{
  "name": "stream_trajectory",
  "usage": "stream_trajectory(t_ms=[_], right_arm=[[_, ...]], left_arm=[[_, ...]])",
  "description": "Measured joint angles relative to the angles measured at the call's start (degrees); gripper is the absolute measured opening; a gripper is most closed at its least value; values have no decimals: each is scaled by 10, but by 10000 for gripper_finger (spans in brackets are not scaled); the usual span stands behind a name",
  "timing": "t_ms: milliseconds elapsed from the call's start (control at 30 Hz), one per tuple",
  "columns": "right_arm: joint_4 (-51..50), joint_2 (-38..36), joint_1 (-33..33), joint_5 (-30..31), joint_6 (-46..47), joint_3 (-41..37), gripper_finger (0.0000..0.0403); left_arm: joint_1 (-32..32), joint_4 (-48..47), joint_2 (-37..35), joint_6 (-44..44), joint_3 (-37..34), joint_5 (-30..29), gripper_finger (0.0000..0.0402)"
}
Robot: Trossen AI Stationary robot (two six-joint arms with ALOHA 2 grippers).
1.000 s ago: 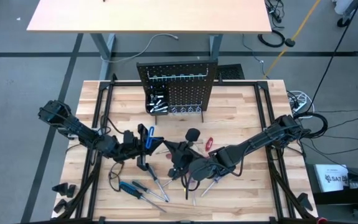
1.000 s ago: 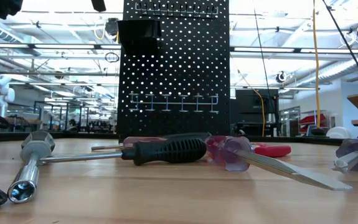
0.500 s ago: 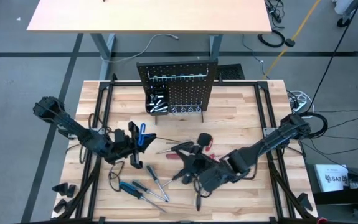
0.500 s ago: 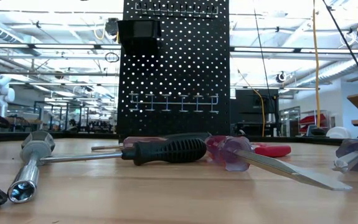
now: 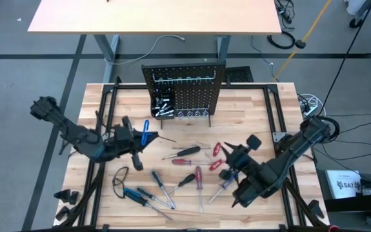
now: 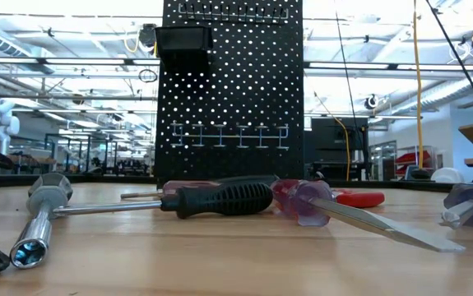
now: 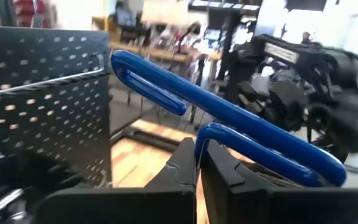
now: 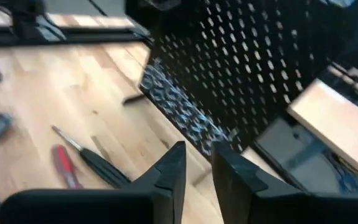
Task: Hang tools onto peg board
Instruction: Hang the pick tool on the pegboard
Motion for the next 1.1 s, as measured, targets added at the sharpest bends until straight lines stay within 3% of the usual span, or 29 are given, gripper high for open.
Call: stream_trajectory(t_ms=[100,267,500,667,767,967,1100], right_arm=[[-16,-1,10,-23,38,-39,53],[-19,-41,6,-62,52,-108,34],[5,-138,6,-39,102,-219,16],[79,-202,7,-33,102,-302,8],[131,-232,7,-27,71,-326,4],[244,-249,6,5,-78,-335,0],[275,-249,-10,28,-122,-335,0]], left_arm=[[10,-118,0,-69,46,4,5],[8,-225,0,-131,59,88,5],[-31,-385,12,-320,57,-5,5],[-35,-442,29,-407,24,-21,5],[-33,-415,34,-393,20,-10,5],[16,-269,32,-189,62,31,5],[111,-270,31,-128,88,133,5]])
